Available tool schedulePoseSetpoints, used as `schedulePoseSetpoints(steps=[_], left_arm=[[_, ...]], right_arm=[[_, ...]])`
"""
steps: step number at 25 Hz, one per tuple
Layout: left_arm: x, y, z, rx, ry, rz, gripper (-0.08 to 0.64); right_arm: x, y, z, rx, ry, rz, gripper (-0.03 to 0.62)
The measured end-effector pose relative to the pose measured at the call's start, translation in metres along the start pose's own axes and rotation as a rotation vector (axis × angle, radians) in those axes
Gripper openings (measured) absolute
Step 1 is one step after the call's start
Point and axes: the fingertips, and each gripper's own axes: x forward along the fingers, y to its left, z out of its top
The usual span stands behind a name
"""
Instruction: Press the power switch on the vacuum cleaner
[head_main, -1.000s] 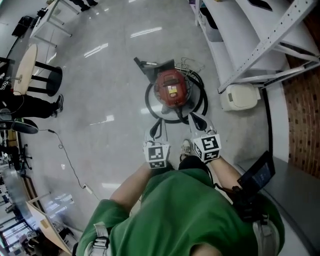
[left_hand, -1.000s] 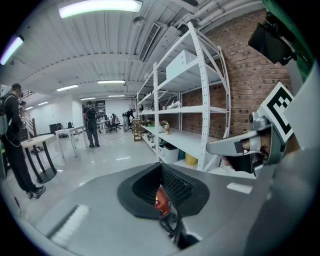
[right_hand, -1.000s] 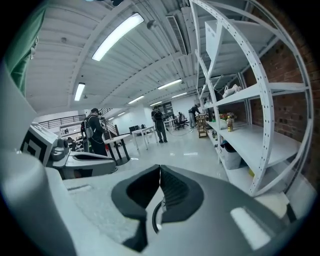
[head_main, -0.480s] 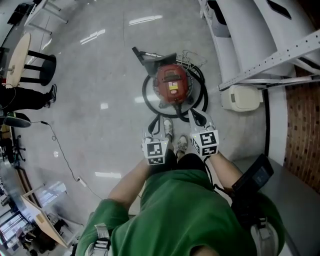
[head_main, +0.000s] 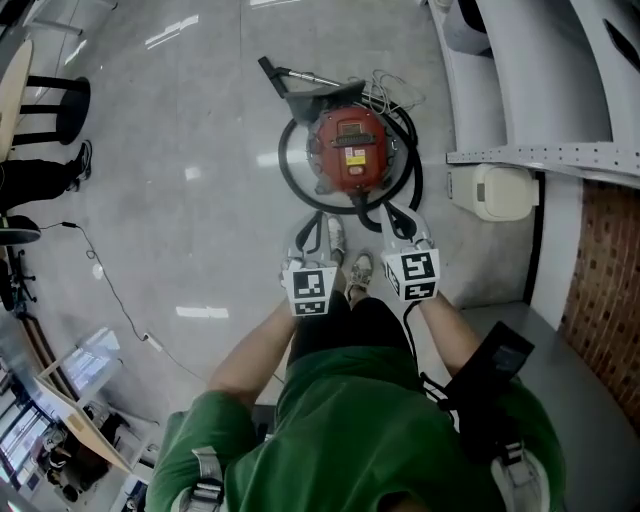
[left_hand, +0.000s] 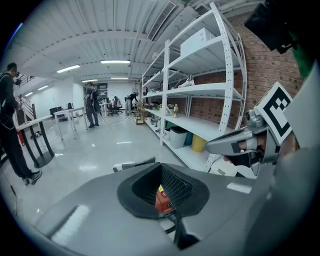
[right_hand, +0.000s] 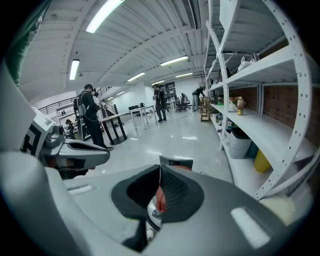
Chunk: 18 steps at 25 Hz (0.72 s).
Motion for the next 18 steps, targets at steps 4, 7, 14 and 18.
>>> schedulePoseSetpoints(steps=[4, 7, 14, 18], left_arm=[[0.025, 0.011, -0.013, -0.002, 0.026, -0.01, 0.008], [0.042, 0.016, -0.024, -0.006, 0.046, -0.028, 0.008], [0.078, 0.02, -0.051, -0.021, 0.076, -0.06, 0.008], [0.096, 0.025, -0.07, -0.024, 0.098, -0.074, 0.008]], right_arm=[[0.03, -0.007, -0.011, 0.005, 0.03, -0.007, 0.005], [0.05, -0.012, -0.02, 0.01, 0.051, -0.016, 0.005], [0.089, -0.025, -0.046, 0.017, 0.088, -0.04, 0.005], [0.109, -0.031, -0.066, 0.021, 0.116, -0.052, 0.006]])
